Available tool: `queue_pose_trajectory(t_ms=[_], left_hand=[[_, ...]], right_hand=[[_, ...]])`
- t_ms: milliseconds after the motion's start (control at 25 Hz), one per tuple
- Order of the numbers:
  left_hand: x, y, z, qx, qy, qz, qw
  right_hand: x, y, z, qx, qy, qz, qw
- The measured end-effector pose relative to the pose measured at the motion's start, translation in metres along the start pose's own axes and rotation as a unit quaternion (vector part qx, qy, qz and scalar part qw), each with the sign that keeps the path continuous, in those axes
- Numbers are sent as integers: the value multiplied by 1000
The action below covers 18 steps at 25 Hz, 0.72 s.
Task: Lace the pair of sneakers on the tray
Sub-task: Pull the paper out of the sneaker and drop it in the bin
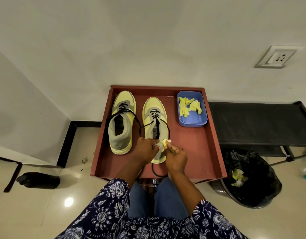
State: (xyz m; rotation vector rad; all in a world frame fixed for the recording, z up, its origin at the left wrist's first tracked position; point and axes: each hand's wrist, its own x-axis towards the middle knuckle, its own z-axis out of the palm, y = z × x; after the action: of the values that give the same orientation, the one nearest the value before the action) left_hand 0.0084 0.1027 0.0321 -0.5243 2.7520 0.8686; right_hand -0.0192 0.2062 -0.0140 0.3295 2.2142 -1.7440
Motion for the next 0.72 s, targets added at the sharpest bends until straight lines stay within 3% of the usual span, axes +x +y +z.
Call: queue_pose_trajectory(t_ms=[400, 720], left_hand=[[-1, -2, -1, 0, -15, -4, 1000], [-2, 1, -2, 8, -5, -6, 1000]], right_hand=[[53, -28, 11, -118, -18, -37, 992], [-11, 0, 6, -93, 1, -65, 994]])
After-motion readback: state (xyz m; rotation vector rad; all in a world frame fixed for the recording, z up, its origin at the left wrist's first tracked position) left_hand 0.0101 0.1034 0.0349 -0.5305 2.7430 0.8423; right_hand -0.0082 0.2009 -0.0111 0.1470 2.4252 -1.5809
